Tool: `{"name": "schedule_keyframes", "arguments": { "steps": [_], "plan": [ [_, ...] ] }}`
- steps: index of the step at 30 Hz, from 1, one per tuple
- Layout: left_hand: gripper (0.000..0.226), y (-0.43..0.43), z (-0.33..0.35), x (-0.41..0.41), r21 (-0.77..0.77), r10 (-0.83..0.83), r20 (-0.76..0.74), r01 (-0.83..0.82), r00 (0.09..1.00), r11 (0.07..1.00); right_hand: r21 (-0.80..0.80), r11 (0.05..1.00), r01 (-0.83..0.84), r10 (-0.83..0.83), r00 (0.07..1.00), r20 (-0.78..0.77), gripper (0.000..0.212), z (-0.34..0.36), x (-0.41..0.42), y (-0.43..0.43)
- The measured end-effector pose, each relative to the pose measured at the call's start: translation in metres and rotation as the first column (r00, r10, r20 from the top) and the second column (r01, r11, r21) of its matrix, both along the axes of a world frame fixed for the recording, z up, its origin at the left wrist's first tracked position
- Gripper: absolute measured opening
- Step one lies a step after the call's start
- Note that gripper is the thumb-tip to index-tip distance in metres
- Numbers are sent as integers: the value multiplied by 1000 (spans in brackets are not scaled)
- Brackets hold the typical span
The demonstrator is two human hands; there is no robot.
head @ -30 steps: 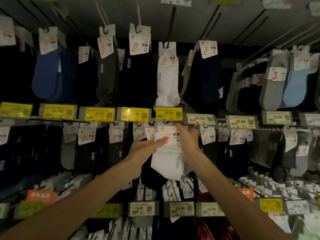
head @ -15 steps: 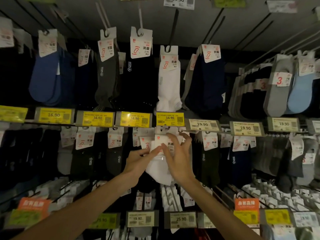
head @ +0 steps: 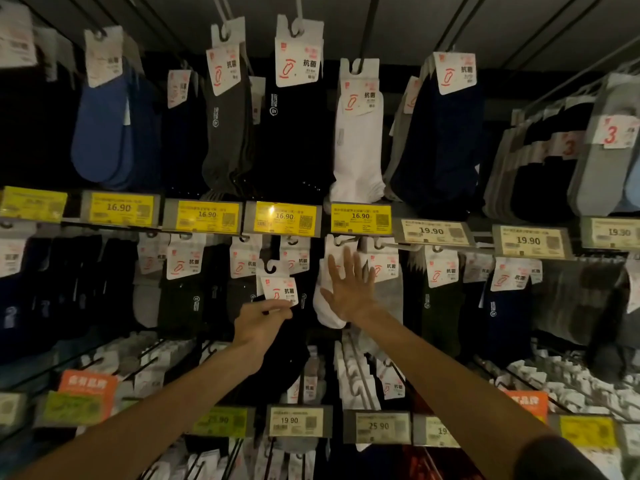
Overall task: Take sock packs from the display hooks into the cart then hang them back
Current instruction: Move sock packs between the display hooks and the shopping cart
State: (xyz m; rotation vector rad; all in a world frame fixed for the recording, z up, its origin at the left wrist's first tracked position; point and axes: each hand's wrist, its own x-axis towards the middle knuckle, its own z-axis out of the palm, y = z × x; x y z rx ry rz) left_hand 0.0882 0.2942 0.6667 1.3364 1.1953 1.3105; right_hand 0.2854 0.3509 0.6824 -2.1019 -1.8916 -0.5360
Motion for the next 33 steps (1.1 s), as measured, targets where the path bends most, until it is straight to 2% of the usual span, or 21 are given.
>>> {"name": "schedule_keyframes", "arguments": {
  "steps": [2, 4, 7, 12, 15, 17, 20, 22, 24, 25, 26, 30, 33],
  "plan": [
    [27, -2, 4, -4, -5, -57, 20, 57, 998, 998, -129, 991, 22, -27, 999, -38, 76, 11, 6, 13],
    [37, -7, 9, -7, -19, -103, 82, 105, 991, 994, -194, 980, 38, -35, 999, 22, 77, 21, 10, 22],
    [45, -13, 15, -12, -55, -165, 184, 178, 969, 983, -251, 967, 42, -26, 997, 66, 78, 27, 16, 30],
    [45, -16, 13, -23, -88, -247, 251, 276, 936, 957, -294, 954, 58, -20, 991, 130, 69, 29, 18, 26],
    [45, -22, 11, -31, -80, -286, 248, 314, 925, 946, -282, 957, -62, 67, 998, 9, 63, 28, 8, 12],
    [45, -27, 11, -40, -78, -302, 242, 329, 922, 941, -158, 959, -236, 204, 959, -199, 56, 19, -7, -6],
    [46, -36, 12, -58, -66, -321, 265, 349, 909, 935, 120, 874, -470, 466, 745, -476, 42, 9, -33, -47],
    [48, -43, 13, -70, -60, -347, 280, 377, 895, 924, 266, 819, -509, 538, 519, -664, 37, 11, -53, -74],
    [49, -53, 11, -77, -69, -380, 261, 410, 887, 910, 320, 825, -465, 468, 247, -848, 42, 19, -73, -95],
    [48, -58, 9, -79, -70, -393, 252, 422, 884, 904, 314, 838, -446, 409, 133, -903, 44, 21, -81, -101],
    [48, -62, 6, -80, -66, -409, 246, 436, 879, 897, 294, 851, -435, 355, 64, -933, 45, 20, -88, -106],
    [56, -79, -8, -87, -44, -494, 239, 517, 836, 855, 235, 884, -404, 230, -62, -971, 34, -1, -104, -123],
    [66, -93, -20, -97, -68, -515, 258, 547, 818, 834, 224, 894, -388, 211, -76, -975, 27, -19, -111, -142]
  ]
}}
